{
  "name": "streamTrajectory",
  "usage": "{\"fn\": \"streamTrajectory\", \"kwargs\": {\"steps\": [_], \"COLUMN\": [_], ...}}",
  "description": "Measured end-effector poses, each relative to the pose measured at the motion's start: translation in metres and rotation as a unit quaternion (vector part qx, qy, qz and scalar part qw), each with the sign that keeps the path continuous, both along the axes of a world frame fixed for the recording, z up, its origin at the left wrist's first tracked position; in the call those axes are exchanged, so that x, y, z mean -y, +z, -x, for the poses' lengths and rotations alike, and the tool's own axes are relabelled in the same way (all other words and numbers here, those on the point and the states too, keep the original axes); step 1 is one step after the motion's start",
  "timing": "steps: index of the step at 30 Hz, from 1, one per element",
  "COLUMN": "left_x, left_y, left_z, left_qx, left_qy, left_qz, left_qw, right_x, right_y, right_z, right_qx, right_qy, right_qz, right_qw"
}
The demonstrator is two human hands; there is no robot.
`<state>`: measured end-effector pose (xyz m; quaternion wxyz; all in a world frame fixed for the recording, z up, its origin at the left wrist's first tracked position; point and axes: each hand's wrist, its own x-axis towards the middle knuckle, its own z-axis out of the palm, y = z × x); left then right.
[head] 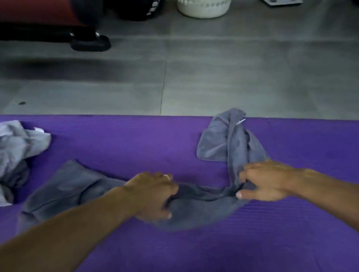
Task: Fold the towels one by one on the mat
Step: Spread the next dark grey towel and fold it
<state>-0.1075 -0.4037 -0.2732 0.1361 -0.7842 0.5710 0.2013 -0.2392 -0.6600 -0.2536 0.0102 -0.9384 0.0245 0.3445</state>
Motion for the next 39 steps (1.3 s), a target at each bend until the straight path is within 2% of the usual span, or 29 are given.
{"fn": "streamTrajectory", "kwargs": {"steps": [5,7,9,12,14,18,21,26,28,30,31,32,35,36,37,39], "left_x": [0.042,0.062,0.083,0.103,0.106,0.101,0.105,0.159,0.177,0.184,0.185,0.185,0.190,0.194,0.201,0.215], "left_y": [-0.043,-0.054,-0.064,-0.076,-0.075,-0.060,-0.048,-0.033,-0.030,-0.031,-0.034,-0.038,-0.048,-0.051,-0.054,-0.059], "left_z": [0.040,0.056,0.071,0.082,0.086,0.085,0.085,0.109,0.119,0.123,0.124,0.127,0.143,0.153,0.165,0.191], "left_qx": [-0.043,-0.059,-0.064,-0.043,-0.020,-0.043,-0.067,-0.149,-0.167,-0.157,-0.144,-0.134,-0.152,-0.174,-0.193,-0.200], "left_qy": [0.105,0.150,0.194,0.253,0.255,0.219,0.196,0.105,0.080,0.042,0.021,0.008,0.021,0.034,0.043,0.047], "left_qz": [0.100,0.117,0.120,0.126,0.116,0.084,0.137,0.216,0.183,0.112,0.075,0.048,0.036,0.044,0.054,0.070], "left_qw": [0.988,0.980,0.972,0.958,0.960,0.971,0.969,0.959,0.965,0.980,0.987,0.990,0.987,0.983,0.979,0.976], "right_x": [0.061,0.076,0.088,0.084,0.076,0.072,0.078,0.104,0.107,0.102,0.100,0.100,0.119,0.126,0.133,0.145], "right_y": [-0.045,-0.062,-0.084,-0.103,-0.102,-0.076,-0.054,-0.007,-0.001,-0.014,-0.025,-0.035,-0.055,-0.061,-0.066,-0.070], "right_z": [-0.011,-0.021,-0.026,-0.027,-0.021,0.011,0.049,0.142,0.183,0.219,0.235,0.249,0.277,0.285,0.291,0.295], "right_qx": [0.169,0.186,0.202,0.240,0.266,0.313,0.362,0.432,0.421,0.359,0.327,0.314,0.359,0.351,0.319,0.239], "right_qy": [0.019,-0.100,-0.231,-0.275,-0.276,-0.300,-0.307,-0.405,-0.440,-0.454,-0.456,-0.470,-0.561,-0.584,-0.593,-0.579], "right_qz": [0.066,0.046,0.003,-0.059,-0.081,-0.058,0.003,0.103,0.081,0.000,-0.019,-0.009,0.069,0.078,0.083,0.076], "right_qw": [0.983,0.976,0.952,0.929,0.920,0.899,0.880,0.799,0.789,0.815,0.828,0.825,0.743,0.728,0.735,0.776]}}
